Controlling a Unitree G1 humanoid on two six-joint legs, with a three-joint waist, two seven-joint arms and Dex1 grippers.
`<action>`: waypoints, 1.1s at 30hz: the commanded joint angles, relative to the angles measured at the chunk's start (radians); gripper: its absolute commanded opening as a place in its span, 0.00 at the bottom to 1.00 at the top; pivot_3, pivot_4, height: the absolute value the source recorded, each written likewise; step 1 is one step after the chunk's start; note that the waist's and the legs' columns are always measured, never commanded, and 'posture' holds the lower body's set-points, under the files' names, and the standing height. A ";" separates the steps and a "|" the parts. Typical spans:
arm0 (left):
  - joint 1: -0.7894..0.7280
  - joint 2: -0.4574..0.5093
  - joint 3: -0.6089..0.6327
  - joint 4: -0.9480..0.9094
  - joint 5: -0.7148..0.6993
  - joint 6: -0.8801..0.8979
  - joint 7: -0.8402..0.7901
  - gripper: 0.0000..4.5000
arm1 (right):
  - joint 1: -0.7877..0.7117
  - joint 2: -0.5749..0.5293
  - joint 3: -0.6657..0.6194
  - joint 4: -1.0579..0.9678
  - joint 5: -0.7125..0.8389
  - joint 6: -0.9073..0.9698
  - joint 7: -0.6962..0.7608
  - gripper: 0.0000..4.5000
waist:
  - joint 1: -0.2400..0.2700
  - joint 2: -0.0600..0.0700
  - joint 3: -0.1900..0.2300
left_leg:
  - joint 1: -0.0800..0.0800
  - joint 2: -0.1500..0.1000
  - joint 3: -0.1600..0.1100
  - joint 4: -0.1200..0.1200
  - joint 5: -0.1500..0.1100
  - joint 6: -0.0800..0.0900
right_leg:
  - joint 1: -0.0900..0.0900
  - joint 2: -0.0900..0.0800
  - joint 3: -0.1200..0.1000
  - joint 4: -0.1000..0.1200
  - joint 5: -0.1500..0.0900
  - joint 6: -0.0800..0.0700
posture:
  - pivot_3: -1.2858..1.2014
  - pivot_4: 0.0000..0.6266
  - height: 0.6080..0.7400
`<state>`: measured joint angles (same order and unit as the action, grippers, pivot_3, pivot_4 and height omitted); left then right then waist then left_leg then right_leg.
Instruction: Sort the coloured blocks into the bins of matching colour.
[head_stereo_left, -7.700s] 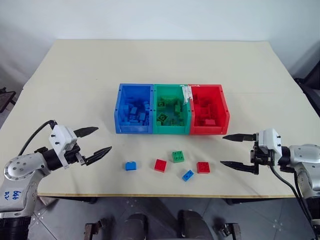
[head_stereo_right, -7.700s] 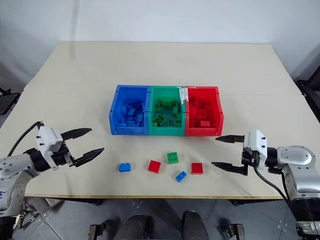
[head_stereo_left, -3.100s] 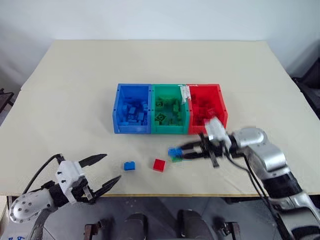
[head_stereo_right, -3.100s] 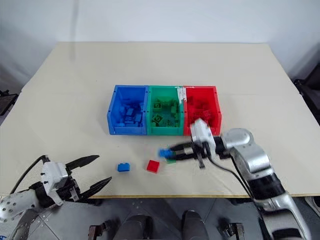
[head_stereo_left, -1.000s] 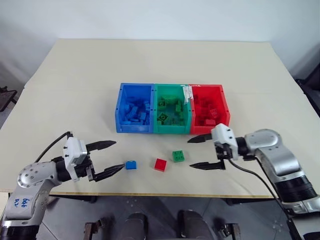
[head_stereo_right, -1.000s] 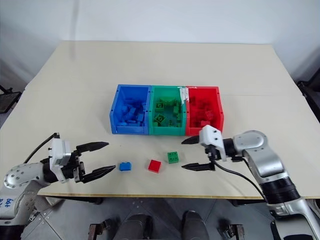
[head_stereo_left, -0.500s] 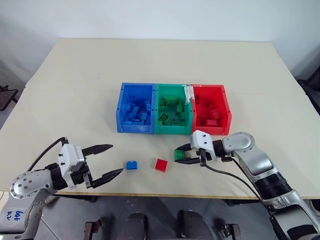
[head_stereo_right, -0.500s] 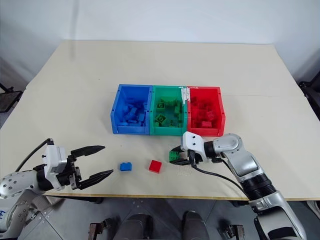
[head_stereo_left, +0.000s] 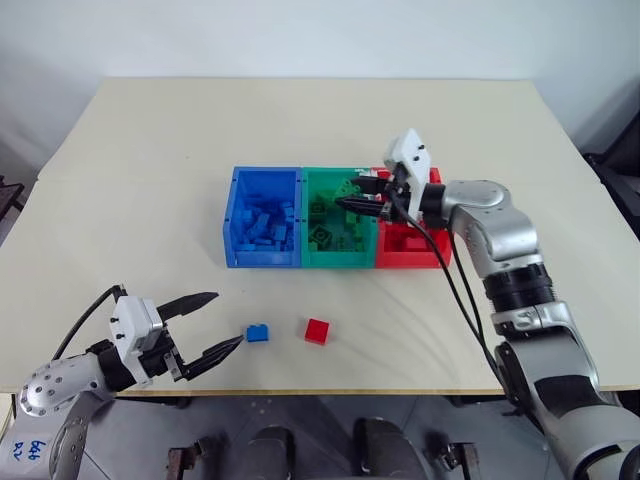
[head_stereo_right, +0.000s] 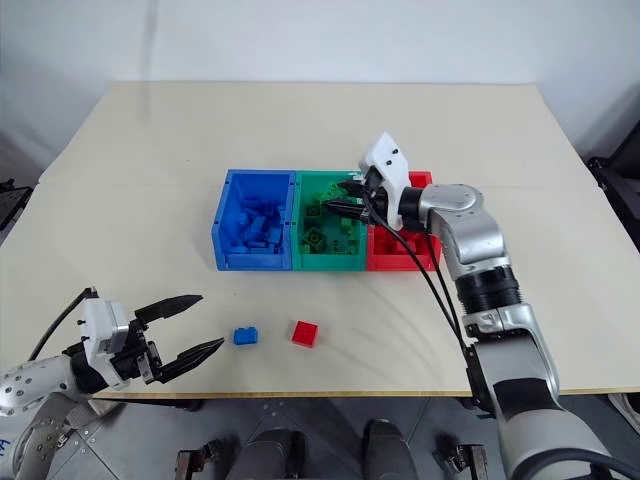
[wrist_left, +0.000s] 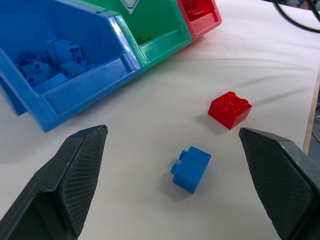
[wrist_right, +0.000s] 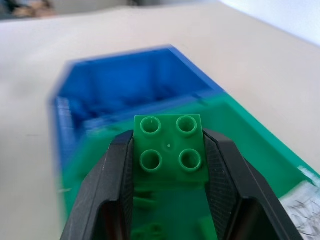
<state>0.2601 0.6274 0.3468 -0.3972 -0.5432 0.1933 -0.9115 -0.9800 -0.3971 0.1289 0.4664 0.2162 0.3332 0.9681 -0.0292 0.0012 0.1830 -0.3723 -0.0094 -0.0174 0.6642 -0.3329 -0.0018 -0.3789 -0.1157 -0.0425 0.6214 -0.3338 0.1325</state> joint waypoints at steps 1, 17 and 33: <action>0.021 -0.007 0.026 -0.050 -0.016 -0.012 0.015 1.00 | -0.030 0.004 -0.011 0.045 -0.036 -0.089 -0.022 0.62 | 0.001 0.000 0.000 | 0.000 0.000 0.000 0.000 0.000 0.000 | 0.000 0.000 0.000 0.000 0.000 0.000 | 0.52 0.24 1.00; -0.042 0.094 0.088 0.171 0.003 -0.064 -0.091 1.00 | 0.640 -0.335 -0.317 -0.259 0.238 -0.436 0.508 0.99 | 0.025 0.000 0.000 | 0.000 -0.003 0.002 0.002 -0.002 0.004 | 0.003 0.001 -0.005 -0.002 0.000 0.000 | 0.52 0.24 1.00; -0.549 0.138 -0.434 0.070 0.170 0.069 -0.196 1.00 | 0.912 -0.376 -0.367 -0.421 0.266 -0.451 0.442 0.99 | 0.039 0.001 0.000 | 0.002 -0.001 0.003 0.004 0.000 0.002 | 0.005 0.001 -0.007 0.000 0.001 0.000 | 0.52 0.24 1.00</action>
<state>-0.2715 0.7710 -0.0353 -0.3095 -0.4143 0.2464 -1.1015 -0.0796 -0.7646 -0.2215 0.0903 0.4628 -0.1243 1.4215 0.0102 0.0021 0.1831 -0.3699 -0.0109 -0.0144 0.6680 -0.3331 0.0001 -0.3740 -0.1140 -0.0491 0.6219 -0.3330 0.1330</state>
